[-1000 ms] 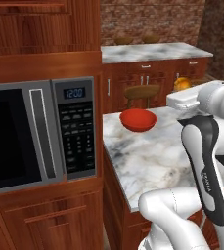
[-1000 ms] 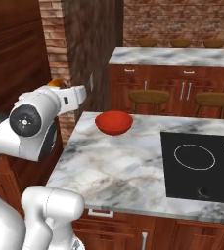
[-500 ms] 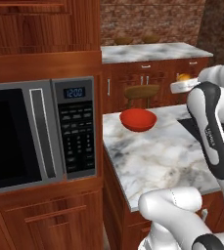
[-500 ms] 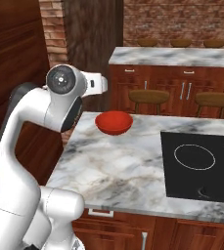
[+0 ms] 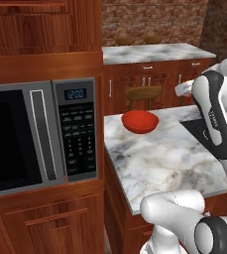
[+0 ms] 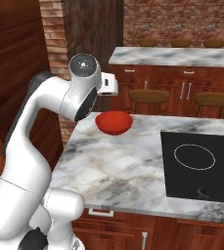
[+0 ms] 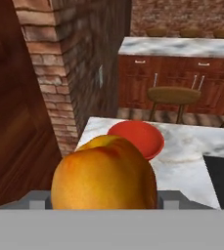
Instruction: Retrieve the peach and orange from the fridge and place them into the bowl on the dining table.
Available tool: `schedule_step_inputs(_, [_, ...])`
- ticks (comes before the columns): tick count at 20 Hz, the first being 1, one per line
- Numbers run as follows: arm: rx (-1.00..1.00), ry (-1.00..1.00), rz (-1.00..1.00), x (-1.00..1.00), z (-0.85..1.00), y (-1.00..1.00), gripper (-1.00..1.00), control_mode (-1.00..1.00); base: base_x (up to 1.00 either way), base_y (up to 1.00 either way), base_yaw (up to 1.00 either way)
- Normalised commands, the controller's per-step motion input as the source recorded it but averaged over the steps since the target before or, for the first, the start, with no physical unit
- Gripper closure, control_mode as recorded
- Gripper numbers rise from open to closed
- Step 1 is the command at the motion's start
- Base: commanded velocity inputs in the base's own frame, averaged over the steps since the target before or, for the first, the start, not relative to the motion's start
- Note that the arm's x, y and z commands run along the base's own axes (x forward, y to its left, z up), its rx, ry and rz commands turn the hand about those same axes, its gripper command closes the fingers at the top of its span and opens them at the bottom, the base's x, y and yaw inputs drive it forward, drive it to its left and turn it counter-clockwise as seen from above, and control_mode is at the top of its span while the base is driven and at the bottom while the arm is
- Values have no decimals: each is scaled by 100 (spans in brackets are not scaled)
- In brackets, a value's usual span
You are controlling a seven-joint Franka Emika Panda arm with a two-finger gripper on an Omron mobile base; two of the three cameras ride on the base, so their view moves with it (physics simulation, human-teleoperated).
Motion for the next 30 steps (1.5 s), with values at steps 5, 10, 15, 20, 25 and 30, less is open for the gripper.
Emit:
schedule_step_inputs(5, [0,15,0,41,-53,0,100,-100,0,0,0])
schedule_step_inputs(10, [0,8,0,38,-51,0,100,-100,0,0,0])
schedule_step_inputs(15, [0,1,0,31,-49,0,100,-100,0,0,0])
schedule_step_inputs(20, [0,2,0,26,-51,0,100,-100,0,0,0])
schedule_step_inputs(25, [0,6,0,34,-46,0,100,-100,0,0,0])
schedule_step_inputs(30, [0,10,0,44,-47,0,100,-100,0,0,0])
